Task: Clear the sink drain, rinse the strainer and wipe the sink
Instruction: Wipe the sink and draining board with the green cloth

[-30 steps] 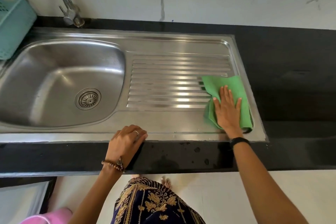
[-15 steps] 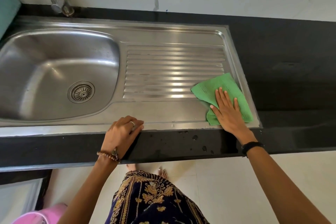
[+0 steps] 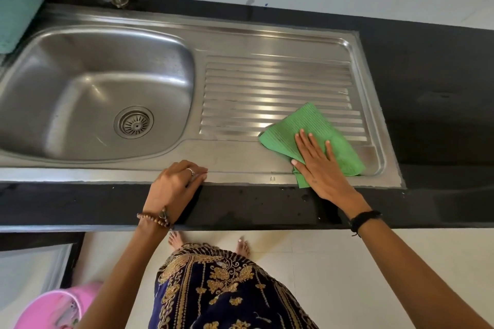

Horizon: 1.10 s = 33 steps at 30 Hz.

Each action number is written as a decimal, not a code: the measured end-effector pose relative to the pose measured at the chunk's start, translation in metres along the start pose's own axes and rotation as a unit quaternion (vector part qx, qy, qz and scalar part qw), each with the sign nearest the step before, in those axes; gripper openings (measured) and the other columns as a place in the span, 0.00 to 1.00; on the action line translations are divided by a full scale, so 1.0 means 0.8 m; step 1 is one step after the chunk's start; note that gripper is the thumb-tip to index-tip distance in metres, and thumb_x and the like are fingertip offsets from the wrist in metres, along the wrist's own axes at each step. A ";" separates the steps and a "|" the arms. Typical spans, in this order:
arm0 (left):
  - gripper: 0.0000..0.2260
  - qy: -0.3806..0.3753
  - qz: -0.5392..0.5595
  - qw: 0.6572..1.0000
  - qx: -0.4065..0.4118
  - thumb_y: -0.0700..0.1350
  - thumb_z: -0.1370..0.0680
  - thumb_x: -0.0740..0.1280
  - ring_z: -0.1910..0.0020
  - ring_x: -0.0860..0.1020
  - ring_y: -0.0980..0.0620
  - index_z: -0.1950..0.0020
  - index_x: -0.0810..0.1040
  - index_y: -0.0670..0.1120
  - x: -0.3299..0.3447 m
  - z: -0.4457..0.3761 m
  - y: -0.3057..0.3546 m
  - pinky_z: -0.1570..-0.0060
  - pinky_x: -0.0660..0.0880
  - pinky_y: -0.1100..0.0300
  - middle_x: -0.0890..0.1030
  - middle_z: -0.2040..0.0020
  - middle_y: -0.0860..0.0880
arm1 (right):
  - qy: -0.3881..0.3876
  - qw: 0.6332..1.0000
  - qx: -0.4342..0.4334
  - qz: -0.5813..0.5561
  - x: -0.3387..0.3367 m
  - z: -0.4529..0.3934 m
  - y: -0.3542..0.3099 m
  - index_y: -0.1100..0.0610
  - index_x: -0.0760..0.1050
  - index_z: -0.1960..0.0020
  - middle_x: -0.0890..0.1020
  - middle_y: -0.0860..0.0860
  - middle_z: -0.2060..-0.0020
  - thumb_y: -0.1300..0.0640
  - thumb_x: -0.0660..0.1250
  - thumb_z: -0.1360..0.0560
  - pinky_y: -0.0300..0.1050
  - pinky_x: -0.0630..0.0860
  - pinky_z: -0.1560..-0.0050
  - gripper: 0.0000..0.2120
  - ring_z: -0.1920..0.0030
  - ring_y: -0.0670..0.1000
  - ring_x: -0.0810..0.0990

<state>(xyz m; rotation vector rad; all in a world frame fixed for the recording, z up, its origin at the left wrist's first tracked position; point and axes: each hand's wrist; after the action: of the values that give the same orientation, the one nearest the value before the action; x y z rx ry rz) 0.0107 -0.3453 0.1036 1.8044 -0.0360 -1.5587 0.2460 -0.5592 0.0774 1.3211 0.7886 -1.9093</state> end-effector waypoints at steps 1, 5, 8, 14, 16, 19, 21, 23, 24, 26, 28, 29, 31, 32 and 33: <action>0.08 0.002 0.002 1.000 0.001 0.41 0.24 0.66 0.54 0.78 0.45 0.48 0.81 0.41 -0.002 0.001 -0.002 0.55 0.75 0.52 0.81 0.51 0.44 | 0.000 1.000 -0.004 0.003 0.001 -0.003 -0.010 0.52 0.30 0.28 0.33 0.47 0.28 0.38 0.30 0.27 0.54 0.33 0.27 0.32 0.27 0.48 0.32; 0.08 -0.001 -0.006 1.000 0.012 0.39 0.24 0.66 0.55 0.79 0.43 0.48 0.81 0.40 -0.014 0.004 -0.016 0.55 0.75 0.52 0.81 0.52 0.42 | 0.015 1.000 -0.025 0.011 0.007 -0.020 -0.054 0.52 0.30 0.28 0.33 0.48 0.28 0.41 0.37 0.22 0.55 0.33 0.27 0.29 0.25 0.50 0.35; 0.08 -0.018 -0.021 0.999 0.024 0.39 0.24 0.66 0.54 0.79 0.41 0.48 0.81 0.40 -0.027 0.005 -0.034 0.53 0.76 0.48 0.82 0.52 0.41 | 0.020 0.999 -0.036 0.004 0.010 -0.032 -0.091 0.52 0.30 0.28 0.32 0.47 0.28 0.43 0.40 0.20 0.54 0.31 0.28 0.28 0.27 0.49 0.32; 0.10 -0.036 -0.033 0.998 0.026 0.41 0.25 0.63 0.54 0.80 0.42 0.48 0.81 0.41 -0.060 0.012 -0.071 0.52 0.77 0.47 0.82 0.52 0.42 | 0.021 0.998 -0.064 -0.001 0.012 -0.057 -0.173 0.52 0.31 0.28 0.33 0.48 0.28 0.44 0.42 0.19 0.57 0.33 0.27 0.28 0.26 0.50 0.33; 0.11 -0.040 -0.035 0.998 0.018 0.42 0.25 0.63 0.55 0.81 0.42 0.49 0.81 0.41 -0.071 0.015 -0.085 0.54 0.77 0.48 0.82 0.53 0.42 | 0.019 0.997 -0.073 0.002 0.013 -0.065 -0.194 0.52 0.31 0.28 0.33 0.47 0.28 0.44 0.42 0.19 0.57 0.32 0.28 0.28 0.27 0.51 0.32; 0.10 -0.036 -0.041 0.998 0.017 0.44 0.25 0.63 0.55 0.81 0.43 0.49 0.82 0.42 -0.082 0.018 -0.104 0.53 0.77 0.48 0.83 0.53 0.43 | 0.009 0.997 -0.075 0.011 0.014 -0.074 -0.213 0.52 0.30 0.28 0.31 0.47 0.28 0.43 0.41 0.20 0.56 0.30 0.29 0.29 0.27 0.51 0.31; 0.14 -0.022 -0.046 0.999 -0.006 0.49 0.25 0.61 0.54 0.81 0.44 0.51 0.83 0.43 -0.089 0.021 -0.114 0.51 0.76 0.49 0.83 0.53 0.45 | -0.001 0.997 -0.078 0.015 0.014 -0.080 -0.227 0.51 0.29 0.28 0.30 0.47 0.29 0.42 0.38 0.21 0.55 0.29 0.29 0.29 0.27 0.51 0.30; 0.13 -0.003 -0.044 0.998 -0.049 0.51 0.26 0.62 0.52 0.80 0.45 0.53 0.83 0.45 -0.095 0.023 -0.126 0.49 0.75 0.50 0.83 0.52 0.47 | -0.011 0.996 -0.085 0.020 0.013 -0.087 -0.245 0.51 0.28 0.28 0.31 0.47 0.28 0.42 0.38 0.22 0.55 0.30 0.29 0.29 0.27 0.50 0.31; 0.12 0.000 -0.040 0.997 -0.068 0.50 0.26 0.64 0.51 0.80 0.45 0.53 0.83 0.45 -0.097 0.024 -0.132 0.48 0.74 0.50 0.83 0.52 0.47 | -0.013 0.996 -0.089 0.023 0.013 -0.089 -0.252 0.51 0.29 0.28 0.31 0.47 0.28 0.43 0.38 0.21 0.55 0.30 0.29 0.28 0.26 0.50 0.31; 0.09 0.001 -0.030 0.996 -0.084 0.50 0.26 0.67 0.48 0.79 0.47 0.53 0.83 0.47 -0.103 0.026 -0.149 0.46 0.72 0.52 0.82 0.50 0.49 | -0.016 0.995 -0.100 0.026 0.013 -0.092 -0.265 0.50 0.29 0.28 0.31 0.46 0.27 0.44 0.41 0.20 0.54 0.29 0.28 0.28 0.26 0.49 0.31; 0.09 -0.002 -0.022 0.996 -0.091 0.50 0.26 0.68 0.47 0.78 0.49 0.52 0.82 0.48 -0.111 0.029 -0.168 0.45 0.71 0.53 0.82 0.49 0.51 | -0.020 0.993 -0.117 0.026 0.009 -0.092 -0.269 0.48 0.29 0.28 0.33 0.44 0.27 0.46 0.43 0.19 0.52 0.28 0.28 0.28 0.26 0.48 0.31; 0.09 -0.002 -0.018 0.996 -0.089 0.51 0.27 0.68 0.47 0.78 0.49 0.51 0.82 0.48 -0.115 0.029 -0.176 0.45 0.71 0.54 0.82 0.49 0.51 | -0.024 0.990 -0.134 0.027 0.007 -0.091 -0.267 0.47 0.30 0.28 0.34 0.44 0.26 0.47 0.44 0.19 0.51 0.28 0.28 0.27 0.26 0.47 0.32; 0.09 -0.003 -0.017 0.997 -0.079 0.50 0.27 0.69 0.47 0.78 0.48 0.51 0.82 0.48 -0.124 0.030 -0.196 0.43 0.71 0.54 0.82 0.49 0.50 | -0.046 0.981 -0.186 0.016 0.001 -0.091 -0.263 0.44 0.33 0.27 0.39 0.42 0.25 0.49 0.46 0.18 0.50 0.28 0.27 0.26 0.25 0.46 0.34; 0.09 -0.006 -0.020 0.997 -0.071 0.50 0.27 0.69 0.47 0.78 0.48 0.50 0.82 0.47 -0.130 0.031 -0.205 0.43 0.71 0.53 0.82 0.48 0.49 | -0.062 0.974 -0.217 0.009 -0.004 -0.092 -0.259 0.43 0.35 0.27 0.41 0.41 0.25 0.49 0.47 0.18 0.49 0.29 0.27 0.26 0.25 0.46 0.36; 0.10 -0.008 -0.023 0.998 -0.061 0.50 0.27 0.69 0.46 0.78 0.47 0.50 0.82 0.47 -0.135 0.032 -0.214 0.42 0.71 0.53 0.82 0.48 0.49 | -0.077 0.965 -0.250 0.015 -0.009 -0.092 -0.254 0.43 0.37 0.26 0.43 0.41 0.25 0.48 0.46 0.19 0.49 0.30 0.27 0.25 0.24 0.47 0.38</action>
<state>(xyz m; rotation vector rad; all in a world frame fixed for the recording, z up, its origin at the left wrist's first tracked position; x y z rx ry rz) -0.1133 -0.1835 0.1034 1.7074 0.0926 -1.5731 0.1240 -0.3805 0.0826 0.8592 1.0740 -1.6180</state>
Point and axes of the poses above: each hand's wrist, its own z-axis away from the middle knuckle, its own x-axis out of the palm, y = z × x
